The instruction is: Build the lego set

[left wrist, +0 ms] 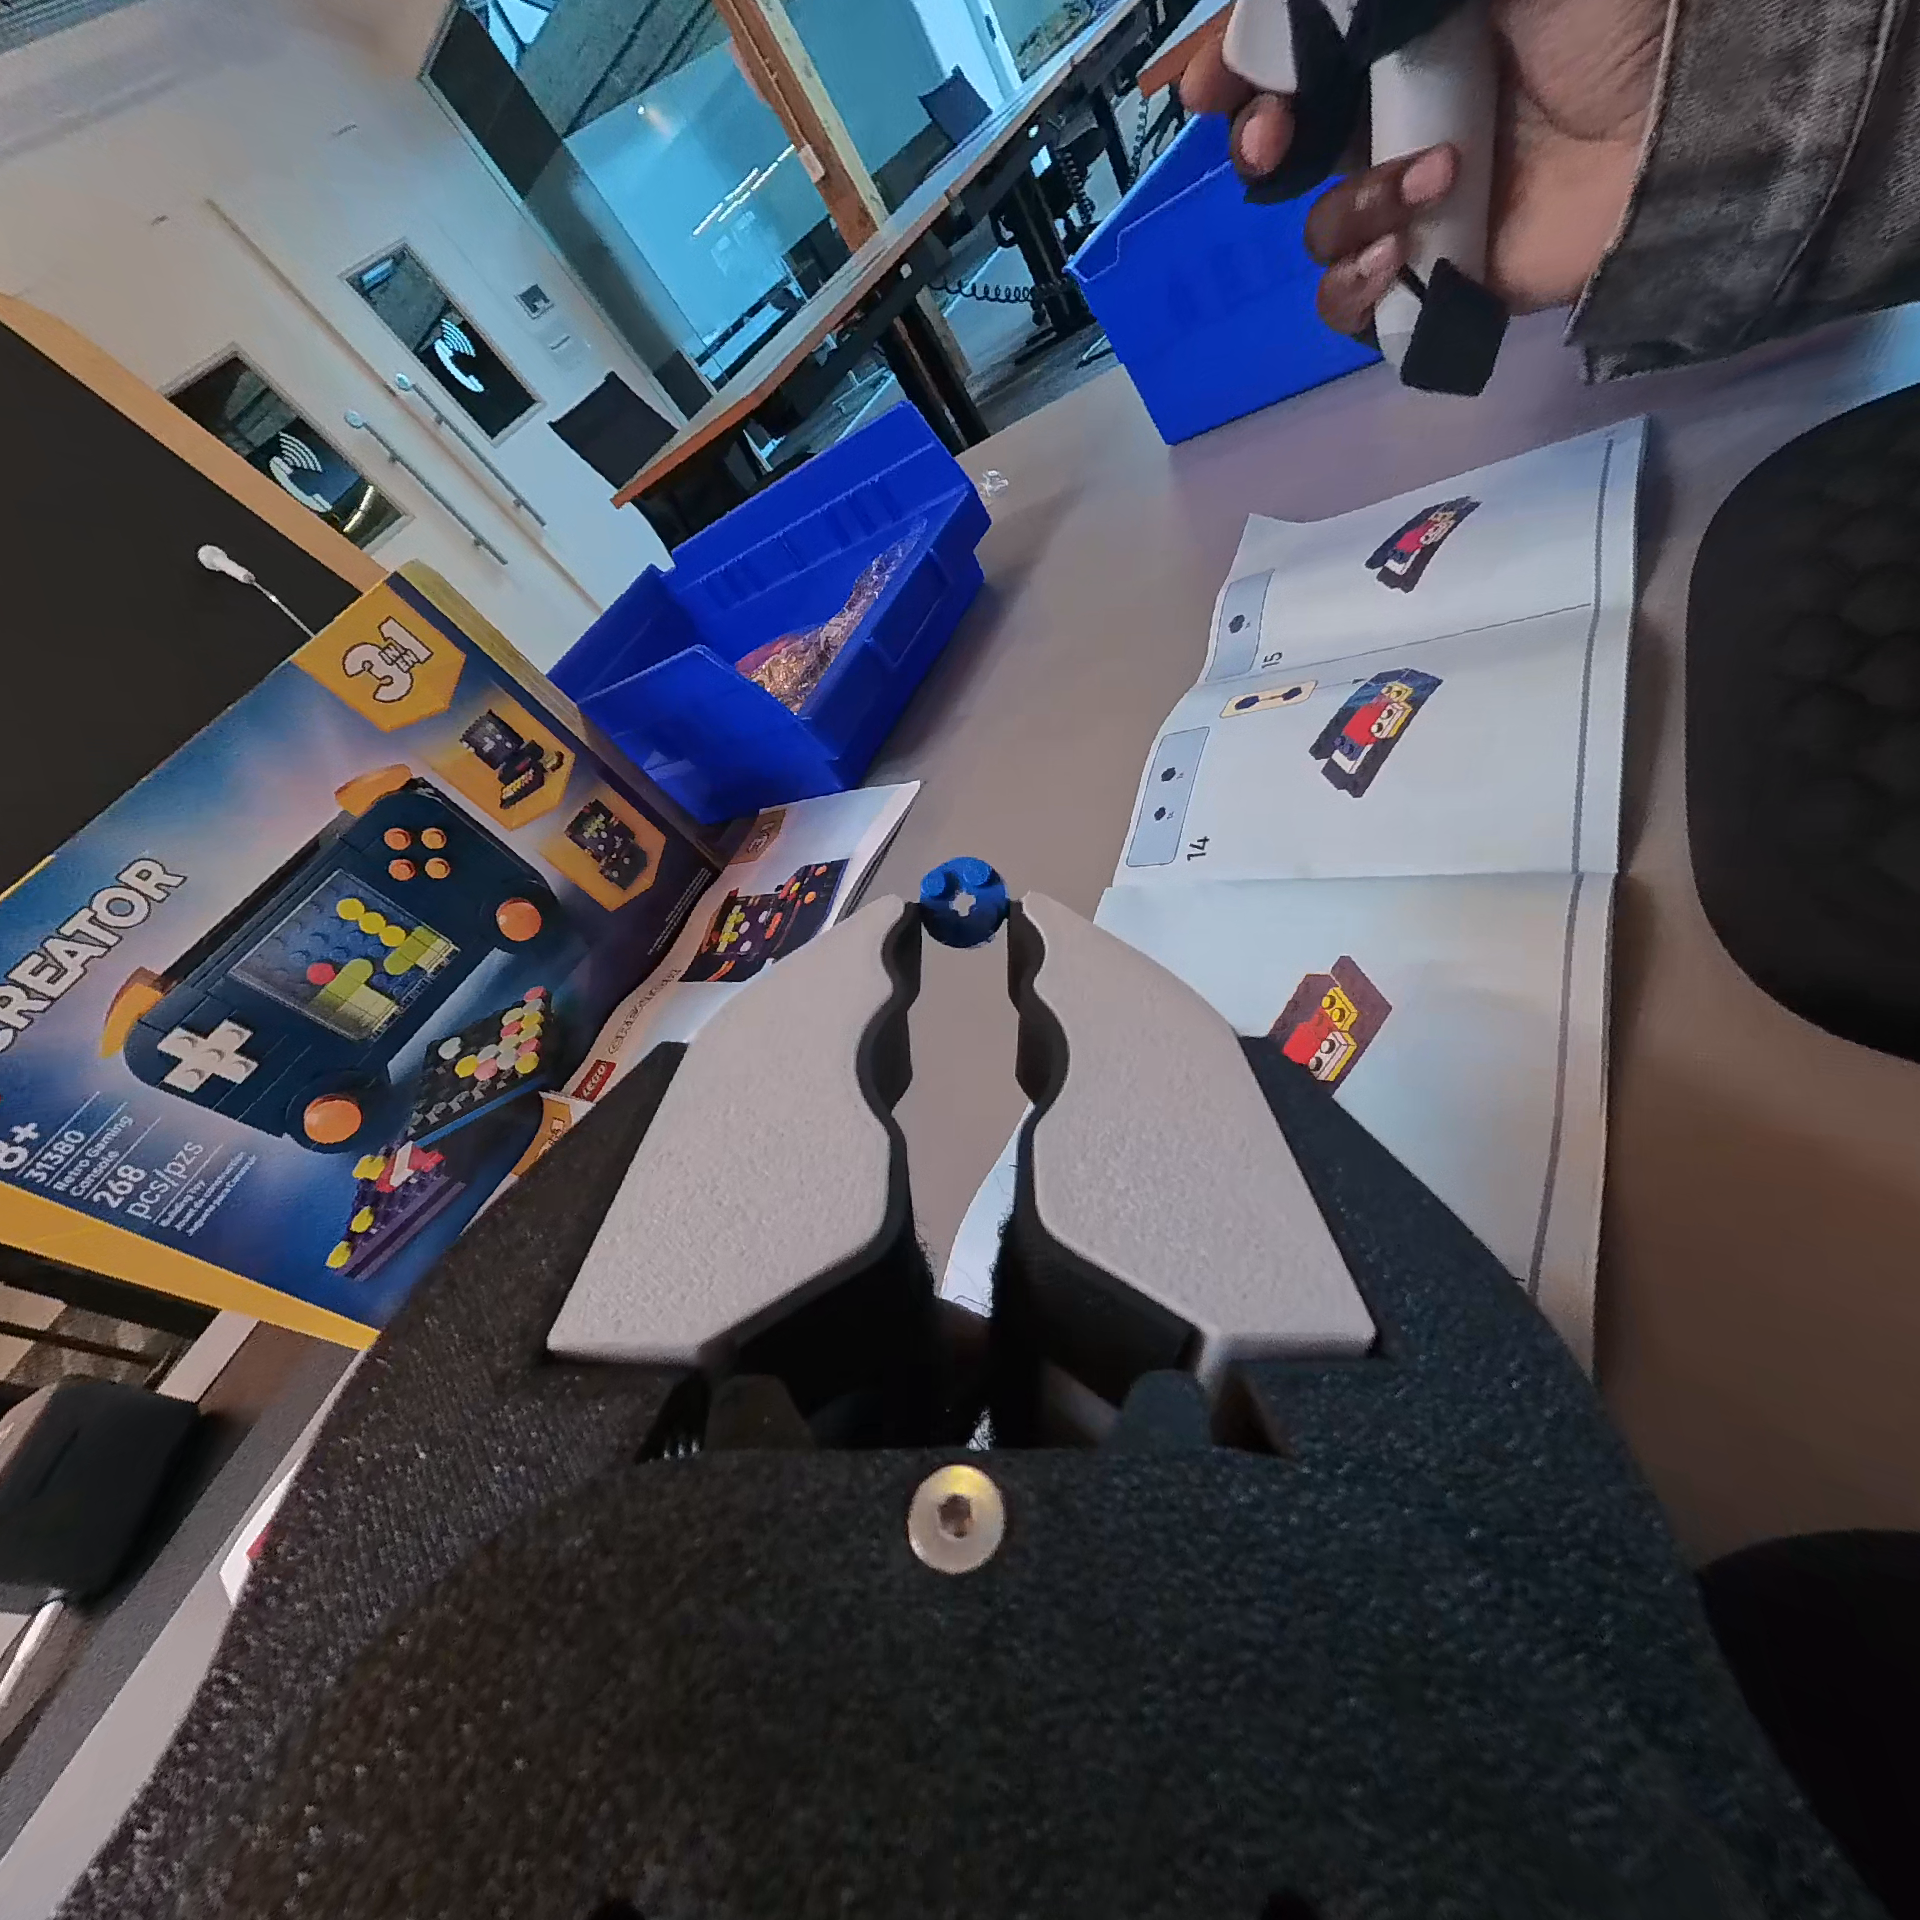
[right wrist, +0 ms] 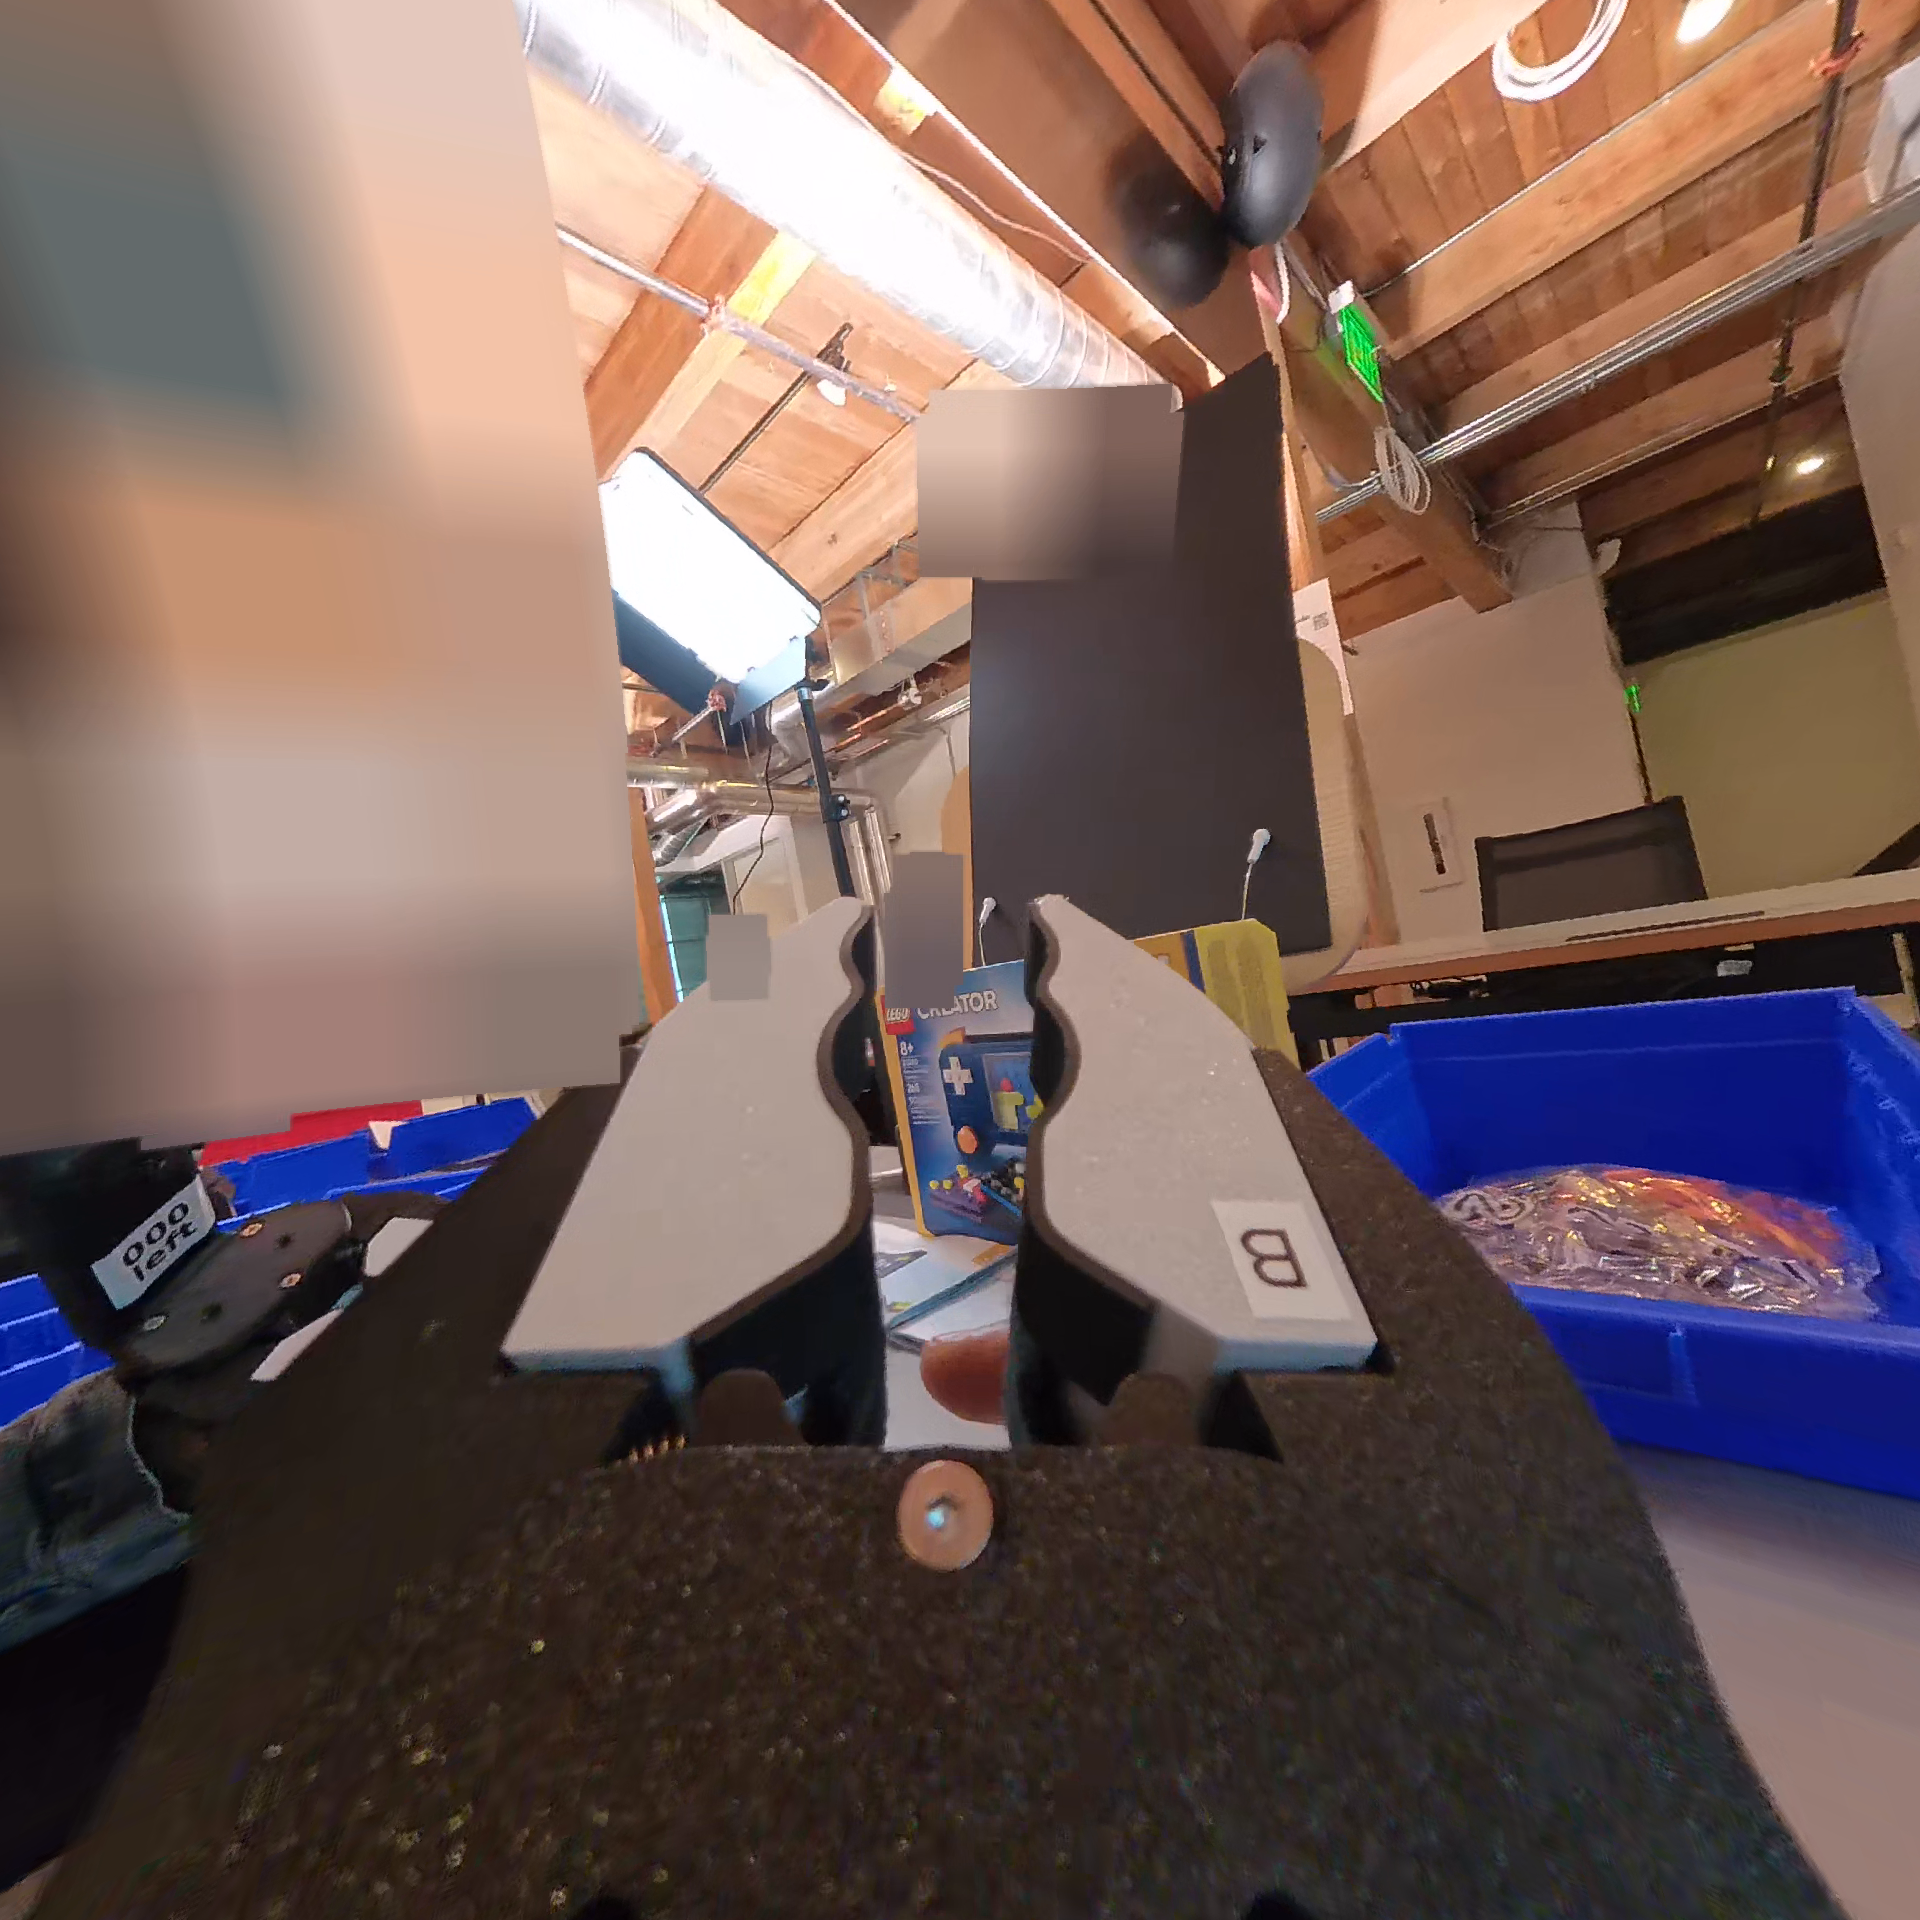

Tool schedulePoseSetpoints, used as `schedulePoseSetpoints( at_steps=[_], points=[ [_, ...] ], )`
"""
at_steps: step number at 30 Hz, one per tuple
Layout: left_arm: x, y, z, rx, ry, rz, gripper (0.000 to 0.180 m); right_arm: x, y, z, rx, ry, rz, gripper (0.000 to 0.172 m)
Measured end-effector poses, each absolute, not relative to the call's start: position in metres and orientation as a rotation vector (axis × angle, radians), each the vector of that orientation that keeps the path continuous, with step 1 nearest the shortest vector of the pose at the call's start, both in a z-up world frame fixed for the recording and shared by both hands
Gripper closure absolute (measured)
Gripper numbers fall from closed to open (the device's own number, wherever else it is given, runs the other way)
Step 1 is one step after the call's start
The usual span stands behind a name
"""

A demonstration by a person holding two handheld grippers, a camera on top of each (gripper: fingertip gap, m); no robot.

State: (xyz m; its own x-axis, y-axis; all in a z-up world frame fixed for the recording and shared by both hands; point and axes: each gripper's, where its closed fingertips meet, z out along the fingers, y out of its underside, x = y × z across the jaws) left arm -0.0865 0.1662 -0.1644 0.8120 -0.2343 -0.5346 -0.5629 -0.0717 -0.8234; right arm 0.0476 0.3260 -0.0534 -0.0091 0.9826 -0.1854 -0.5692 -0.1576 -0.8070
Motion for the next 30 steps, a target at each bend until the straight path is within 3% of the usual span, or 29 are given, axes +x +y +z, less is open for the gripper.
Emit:
schedulePoseSetpoints(
  at_steps=[7,17,22,30],
  points=[
    [-0.086,0.166,-0.163,-1.648,0.634,0.299,0.165,0.063,0.339,-0.048,-0.881,-0.577,1.468,0.146],
    [-0.085,0.166,-0.164,-1.649,0.656,0.323,0.165,0.021,0.301,-0.067,-0.965,-0.805,1.702,0.146],
    [-0.082,0.166,-0.167,-1.652,0.688,0.339,0.165,-0.023,0.234,-0.101,-1.118,-1.162,1.985,0.144],
    [-0.068,0.165,-0.172,-1.632,0.809,0.387,0.165,-0.054,0.157,-0.169,-1.414,-1.744,1.93,0.144]
  ],
)
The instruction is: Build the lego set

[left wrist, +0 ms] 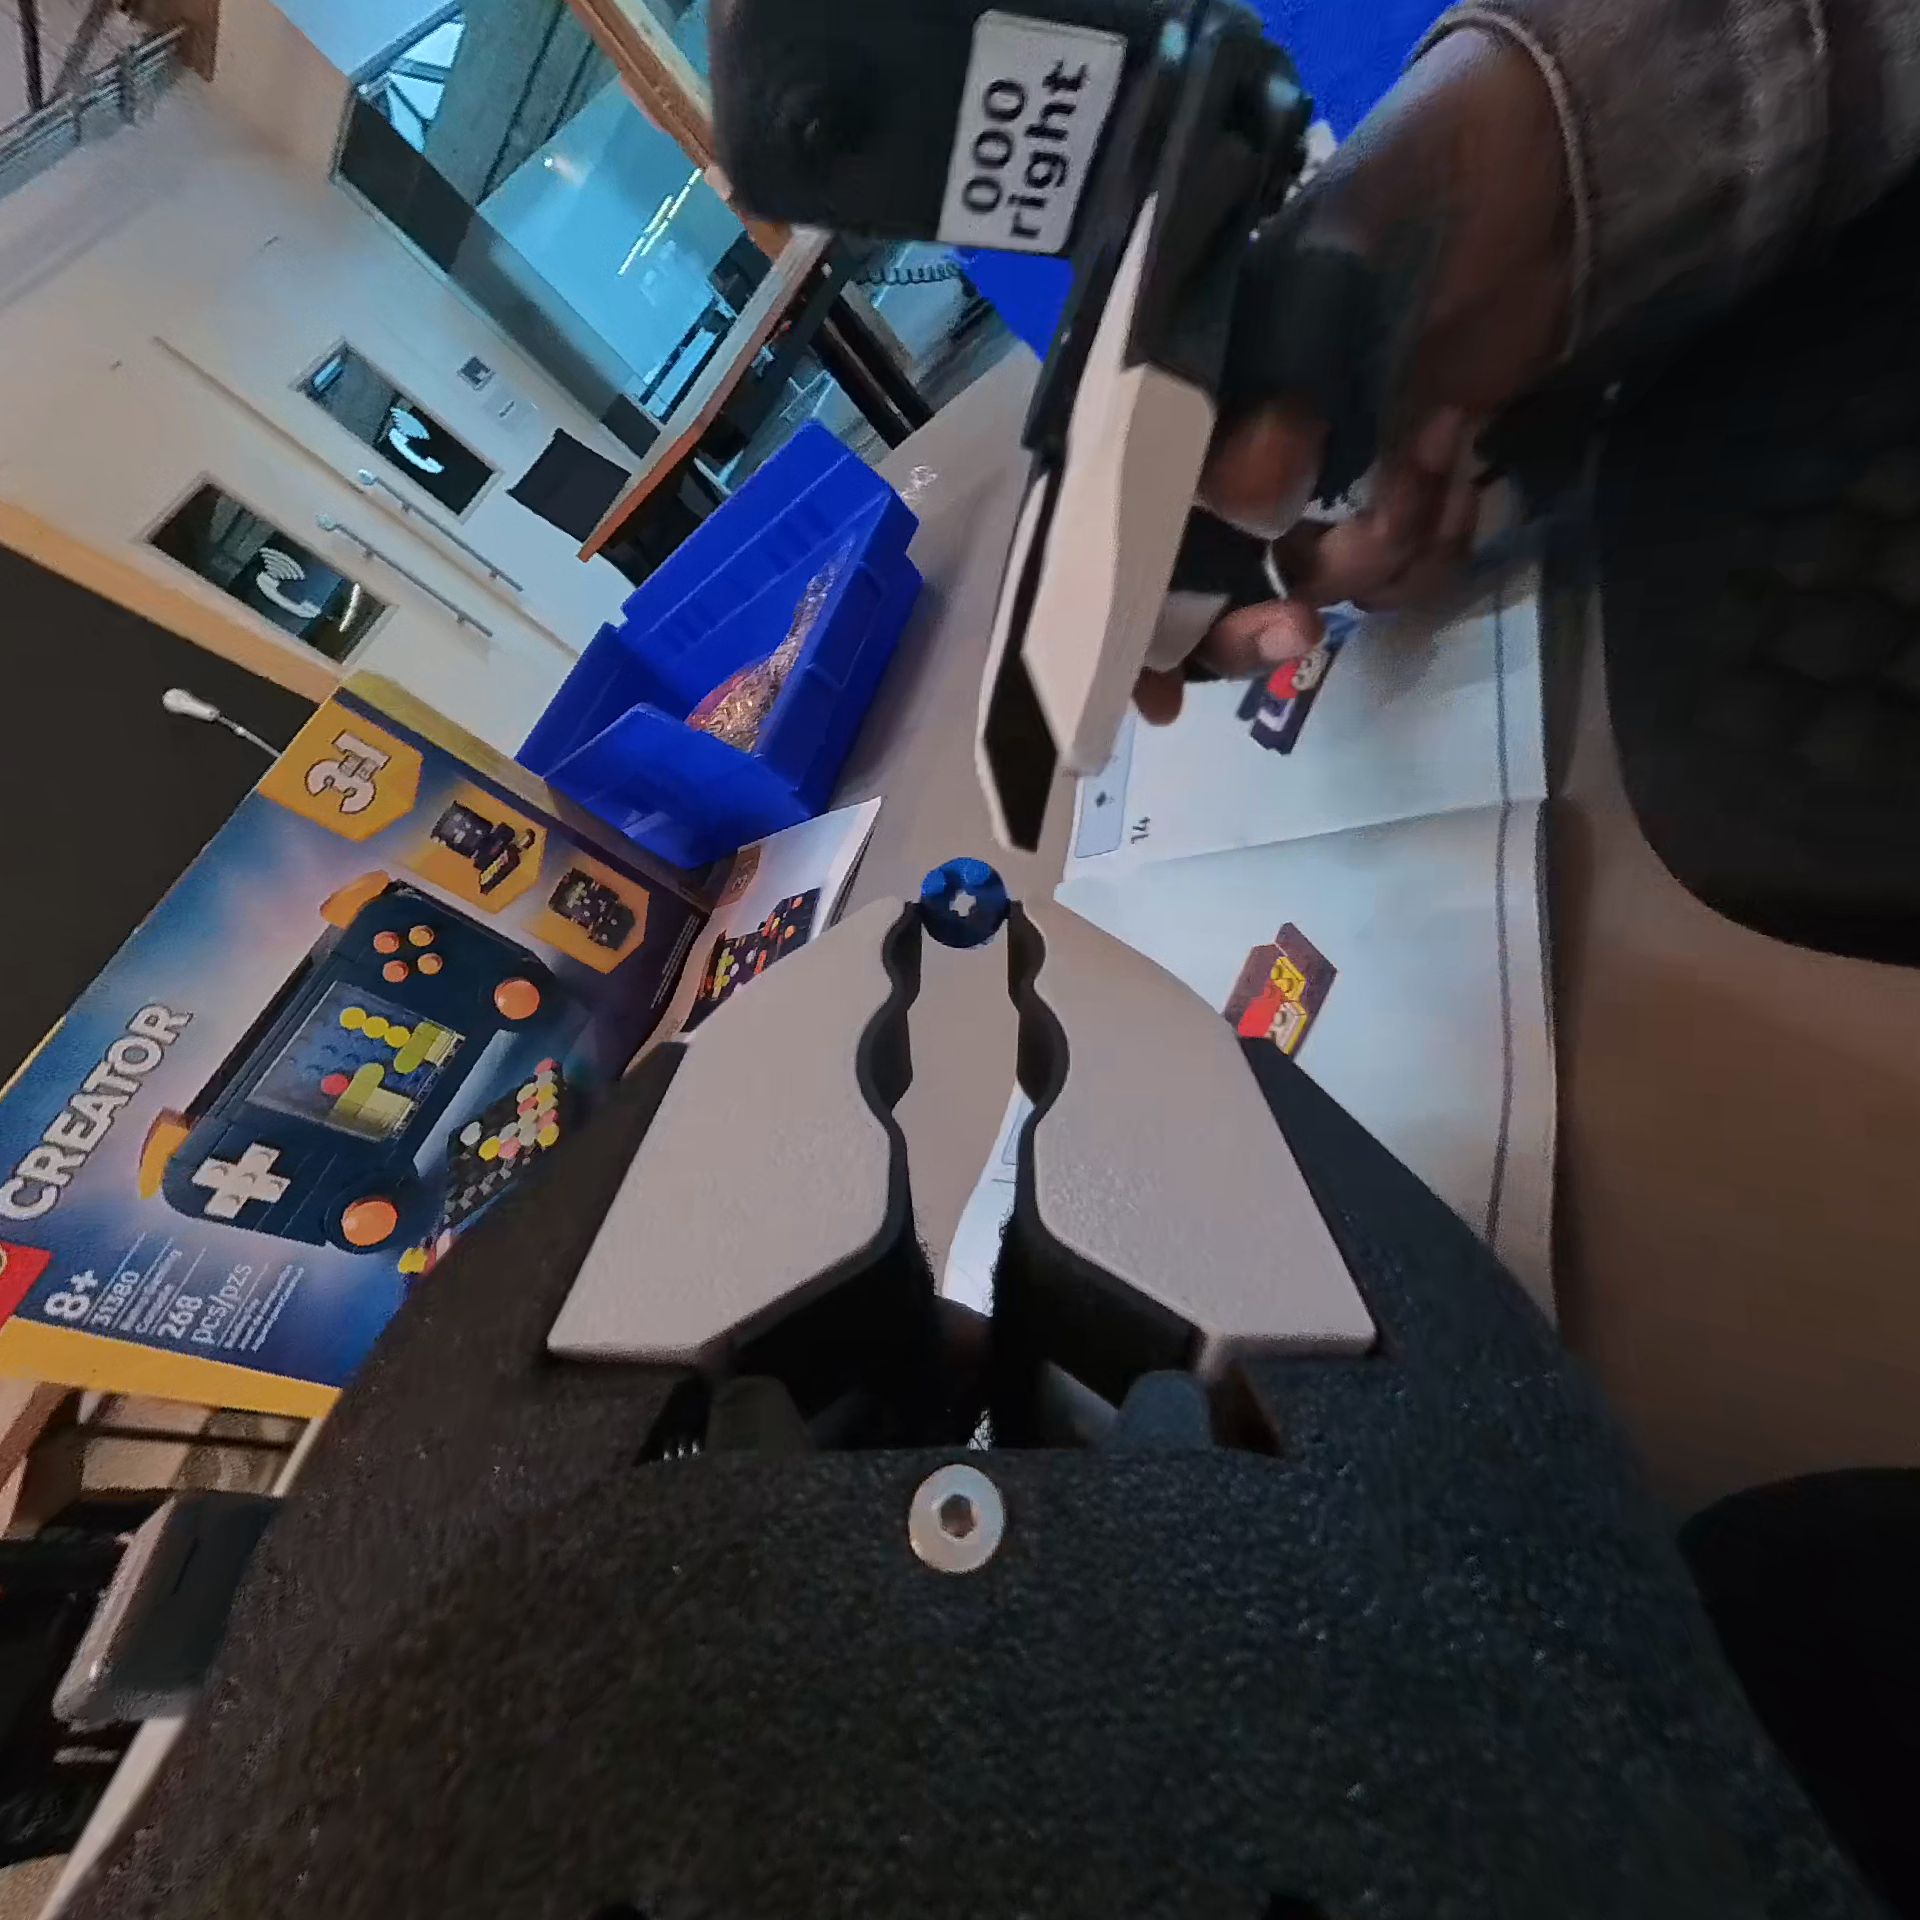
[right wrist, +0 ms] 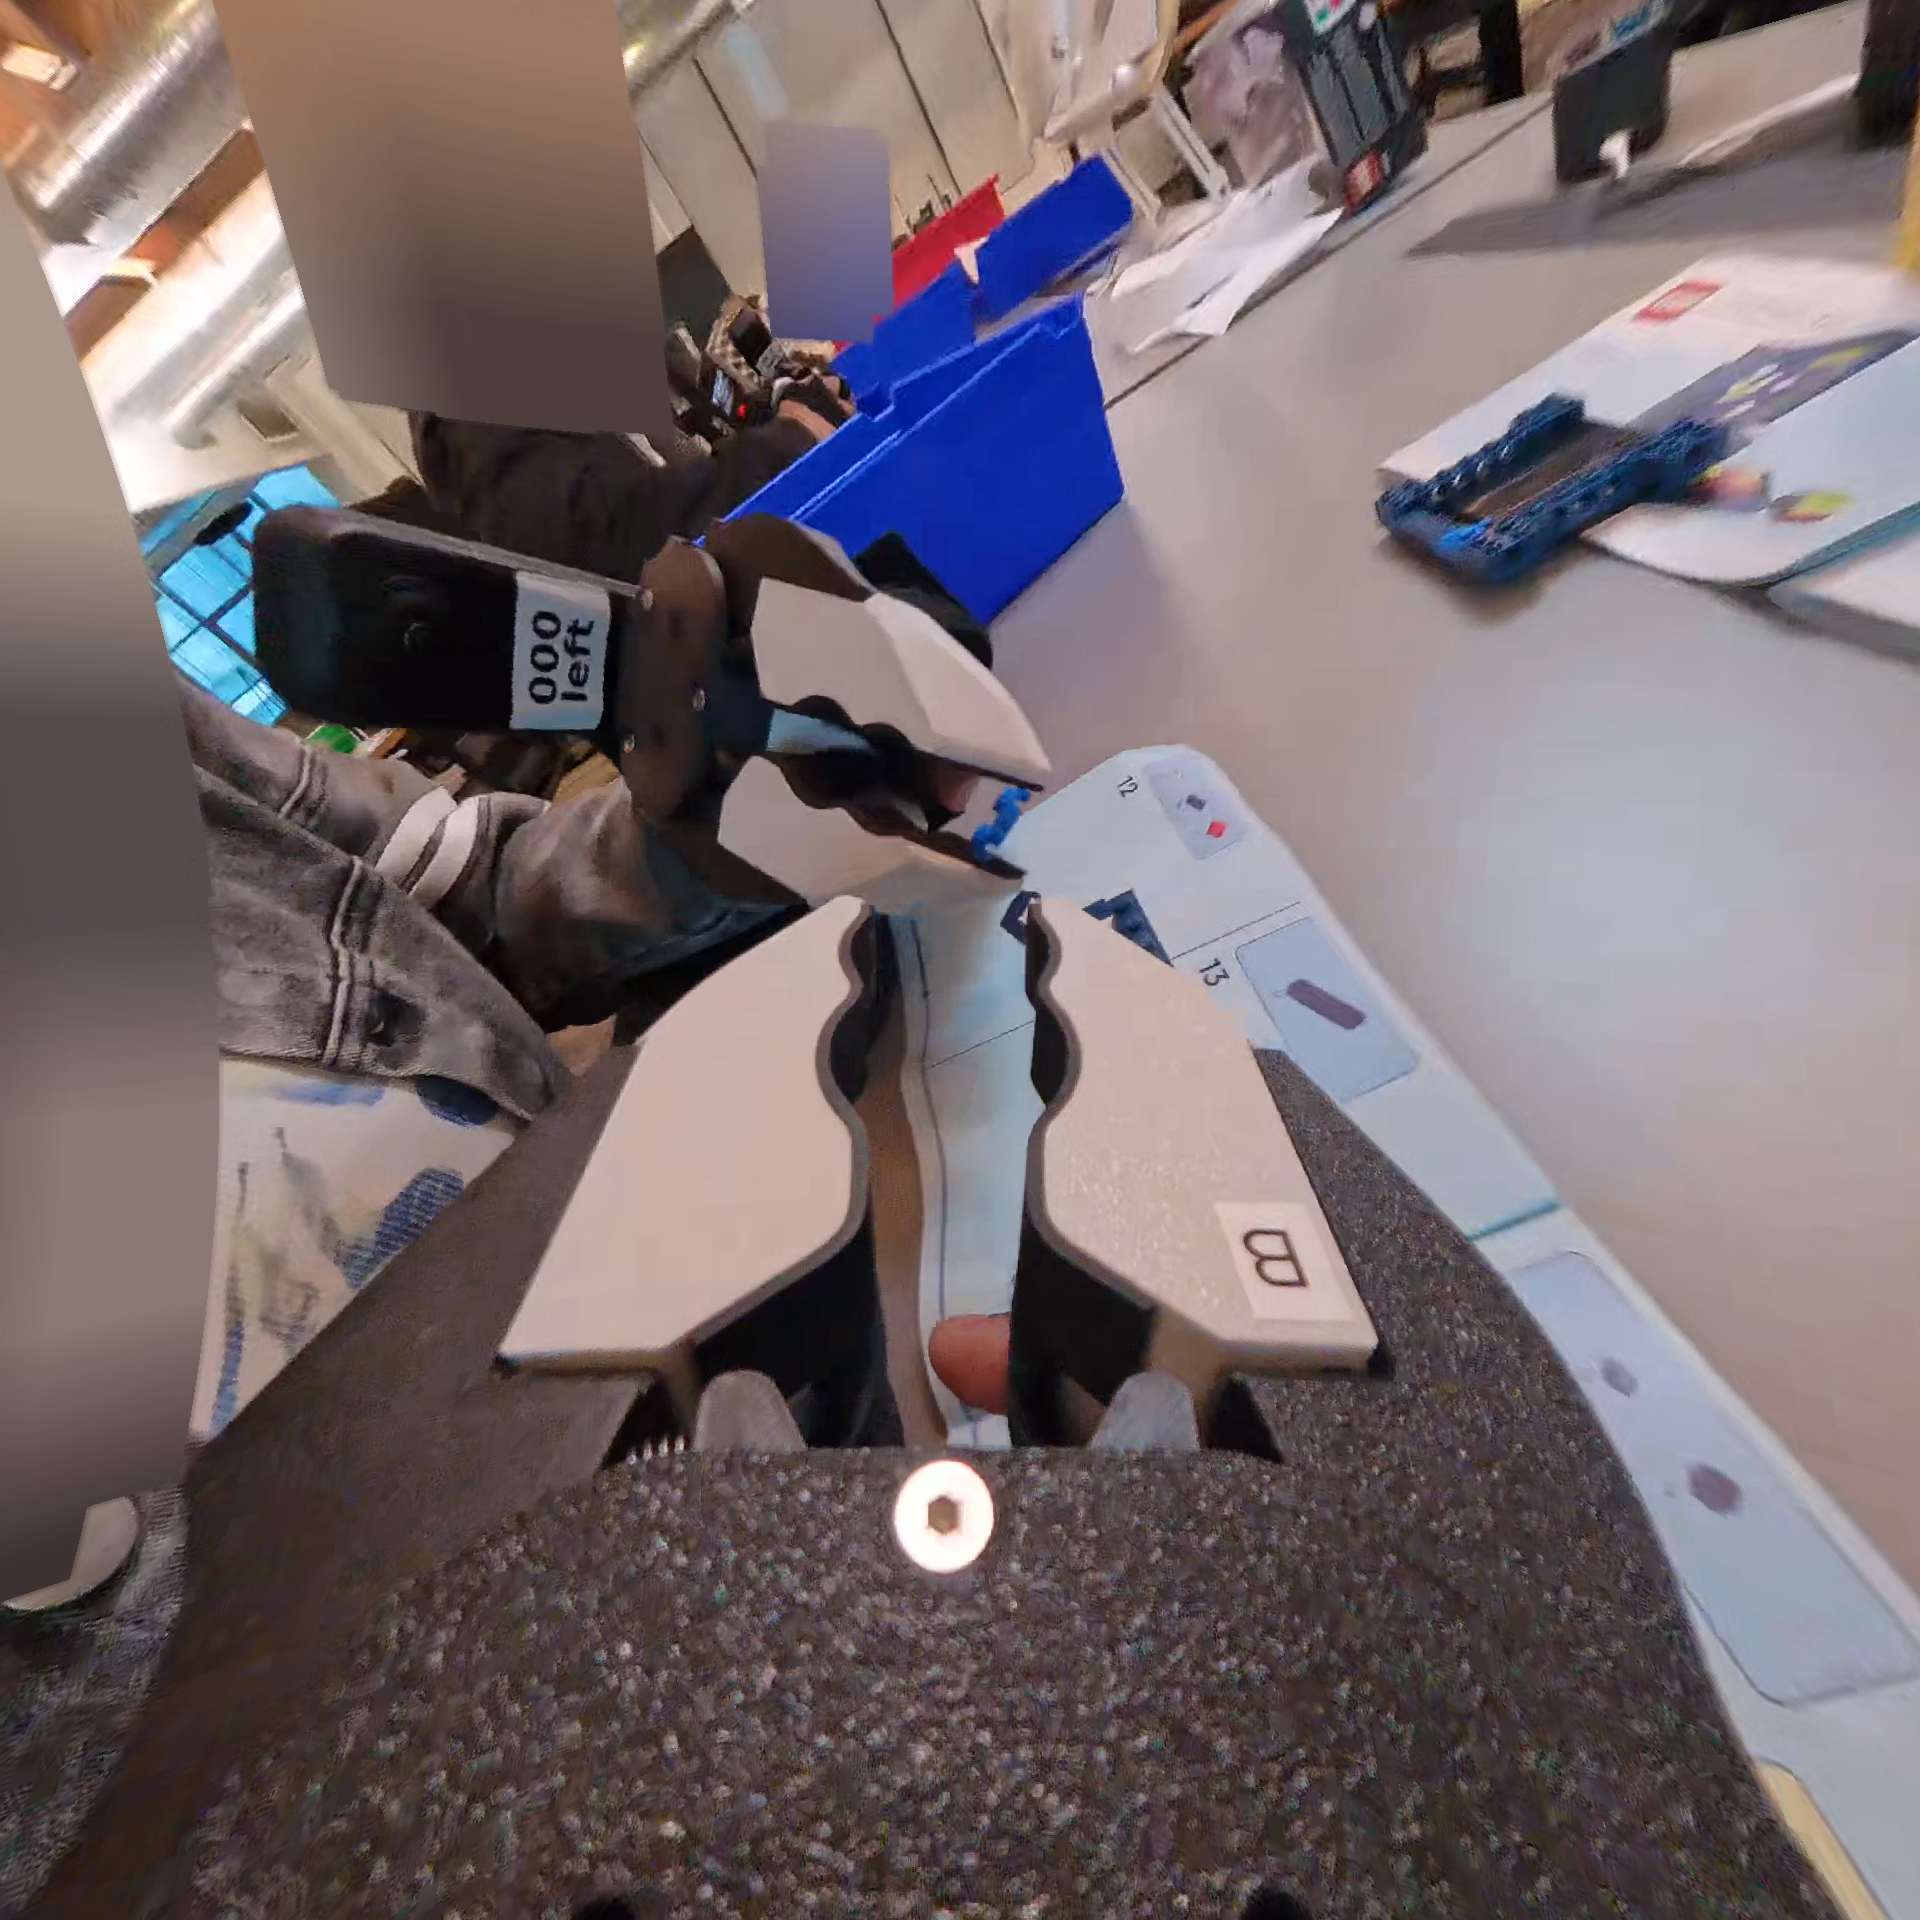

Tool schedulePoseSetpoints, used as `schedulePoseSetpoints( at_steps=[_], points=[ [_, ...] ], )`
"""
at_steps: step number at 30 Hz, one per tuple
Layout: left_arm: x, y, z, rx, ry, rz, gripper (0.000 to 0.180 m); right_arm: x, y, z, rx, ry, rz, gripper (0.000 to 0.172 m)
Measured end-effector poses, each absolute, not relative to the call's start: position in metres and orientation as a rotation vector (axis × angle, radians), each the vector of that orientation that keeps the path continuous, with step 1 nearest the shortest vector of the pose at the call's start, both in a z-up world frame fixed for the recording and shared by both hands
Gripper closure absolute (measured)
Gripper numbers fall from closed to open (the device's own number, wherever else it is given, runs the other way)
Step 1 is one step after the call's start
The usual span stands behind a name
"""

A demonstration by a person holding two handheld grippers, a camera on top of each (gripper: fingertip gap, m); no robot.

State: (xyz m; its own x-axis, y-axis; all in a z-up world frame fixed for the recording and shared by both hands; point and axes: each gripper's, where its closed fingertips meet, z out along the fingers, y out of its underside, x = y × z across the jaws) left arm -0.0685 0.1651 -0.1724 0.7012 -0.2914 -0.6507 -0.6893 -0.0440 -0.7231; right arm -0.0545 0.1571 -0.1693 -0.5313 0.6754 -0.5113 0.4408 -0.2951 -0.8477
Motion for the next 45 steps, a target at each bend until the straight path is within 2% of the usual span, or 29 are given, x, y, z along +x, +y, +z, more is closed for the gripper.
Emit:
schedulePoseSetpoints(
  at_steps=[3,6,10,12,15,23,28,31,33,34,39,45],
  points=[
    [-0.06,0.164,-0.177,-1.618,0.887,0.401,0.165,-0.06,0.155,-0.171,-1.482,-1.727,1.968,0.149],
    [-0.055,0.163,-0.179,-1.601,0.941,0.424,0.165,-0.062,0.149,-0.176,-1.526,-1.788,1.988,0.163],
    [-0.056,0.164,-0.181,-1.607,0.935,0.427,0.165,-0.059,0.148,-0.175,-1.531,-1.779,2.05,0.167],
    [-0.058,0.163,-0.178,-1.627,0.885,0.367,0.155,-0.057,0.152,-0.169,-1.554,-1.7,2.141,0.167],
    [-0.054,0.161,-0.171,-1.603,0.843,0.274,0.151,-0.057,0.155,-0.166,-1.6,-1.619,2.255,0.167],
    [-0.049,0.161,-0.168,-1.58,0.847,0.275,0.165,-0.054,0.146,-0.163,-1.642,-1.575,2.428,0.167],
    [-0.048,0.159,-0.166,-1.591,0.825,0.208,0.166,-0.053,0.145,-0.161,-1.568,-1.609,2.418,0.166],
    [-0.046,0.157,-0.163,-1.598,0.79,0.105,0.166,-0.051,0.146,-0.155,-1.392,-1.67,2.316,0.157],
    [-0.046,0.155,-0.163,-1.612,0.762,0.034,0.166,-0.048,0.15,-0.153,-1.242,-1.741,2.151,0.144],
    [-0.047,0.155,-0.163,-1.617,0.744,-0.001,0.166,-0.047,0.151,-0.152,-1.145,-1.782,2.042,0.143],
    [-0.045,0.153,-0.165,-1.651,0.716,-0.105,0.166,-0.042,0.151,-0.152,-0.77,-1.914,1.485,0.153],
    [-0.04,0.152,-0.172,-1.682,0.774,-0.071,0.166,-0.041,0.143,-0.162,-0.685,-1.981,1.361,0.153]
  ],
)
